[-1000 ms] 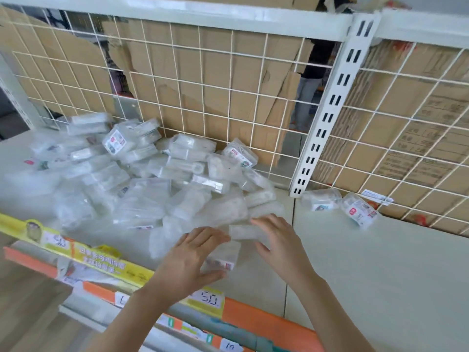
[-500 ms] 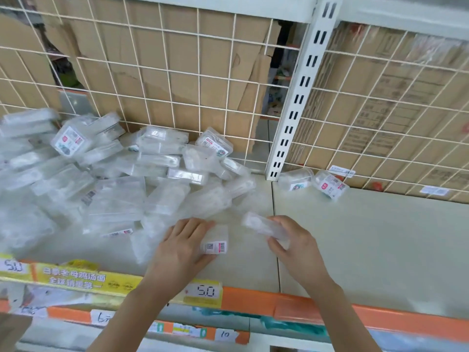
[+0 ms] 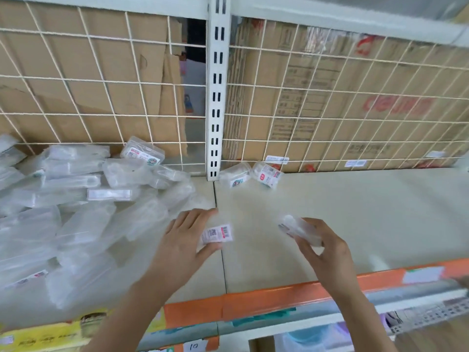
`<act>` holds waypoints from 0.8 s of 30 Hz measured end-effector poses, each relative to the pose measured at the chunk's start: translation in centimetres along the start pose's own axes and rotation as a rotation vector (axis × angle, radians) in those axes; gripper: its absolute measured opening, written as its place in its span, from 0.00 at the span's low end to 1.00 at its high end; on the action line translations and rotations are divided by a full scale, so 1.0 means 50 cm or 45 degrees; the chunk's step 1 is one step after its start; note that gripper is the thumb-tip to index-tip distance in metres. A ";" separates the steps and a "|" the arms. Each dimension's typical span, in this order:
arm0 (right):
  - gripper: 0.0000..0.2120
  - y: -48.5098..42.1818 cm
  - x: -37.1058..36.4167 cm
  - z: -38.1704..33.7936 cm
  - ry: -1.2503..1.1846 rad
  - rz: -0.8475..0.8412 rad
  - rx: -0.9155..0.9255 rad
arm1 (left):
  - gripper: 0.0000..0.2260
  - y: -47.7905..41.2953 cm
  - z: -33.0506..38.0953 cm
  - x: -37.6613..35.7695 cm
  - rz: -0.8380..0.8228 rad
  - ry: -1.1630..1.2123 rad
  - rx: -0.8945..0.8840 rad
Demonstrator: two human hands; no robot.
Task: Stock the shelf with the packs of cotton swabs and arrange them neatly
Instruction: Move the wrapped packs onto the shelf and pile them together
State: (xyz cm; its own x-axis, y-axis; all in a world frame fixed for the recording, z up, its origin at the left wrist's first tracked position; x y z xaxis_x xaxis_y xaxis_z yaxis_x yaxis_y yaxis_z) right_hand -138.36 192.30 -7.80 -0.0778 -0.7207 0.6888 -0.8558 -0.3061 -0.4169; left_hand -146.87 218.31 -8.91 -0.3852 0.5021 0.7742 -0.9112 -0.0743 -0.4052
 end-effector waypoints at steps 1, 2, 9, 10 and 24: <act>0.22 -0.001 0.013 0.013 0.002 0.011 -0.017 | 0.25 -0.023 0.008 -0.013 -0.014 0.007 -0.010; 0.22 -0.003 0.025 0.028 -0.001 0.018 -0.033 | 0.26 -0.047 0.014 -0.028 -0.023 0.013 -0.016; 0.16 -0.038 0.103 0.143 -0.003 0.054 -0.105 | 0.25 -0.200 0.074 -0.147 -0.177 -0.138 0.092; 0.15 -0.045 0.112 0.160 0.003 0.052 -0.113 | 0.25 -0.216 0.081 -0.164 -0.213 -0.194 0.120; 0.14 -0.110 0.218 0.318 -0.027 0.012 -0.095 | 0.32 -0.261 0.119 -0.236 0.112 -0.428 0.145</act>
State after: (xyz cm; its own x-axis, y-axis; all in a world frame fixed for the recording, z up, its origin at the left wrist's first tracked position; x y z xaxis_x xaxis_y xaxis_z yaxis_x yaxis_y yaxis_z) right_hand -126.37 176.26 -7.42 -0.0757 -0.7366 0.6720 -0.8910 -0.2526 -0.3772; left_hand -131.27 208.23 -9.89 -0.4719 0.1798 0.8631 -0.8756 -0.2096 -0.4351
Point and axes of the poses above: each hand's wrist, its own y-axis away from the middle knuckle, its own x-axis out of the back of the hand, z = x × y, the point moved 3 cm from there along -y, towards the middle knuckle, and after that the axes turned 7 degrees about y, right-handed, at the moved point
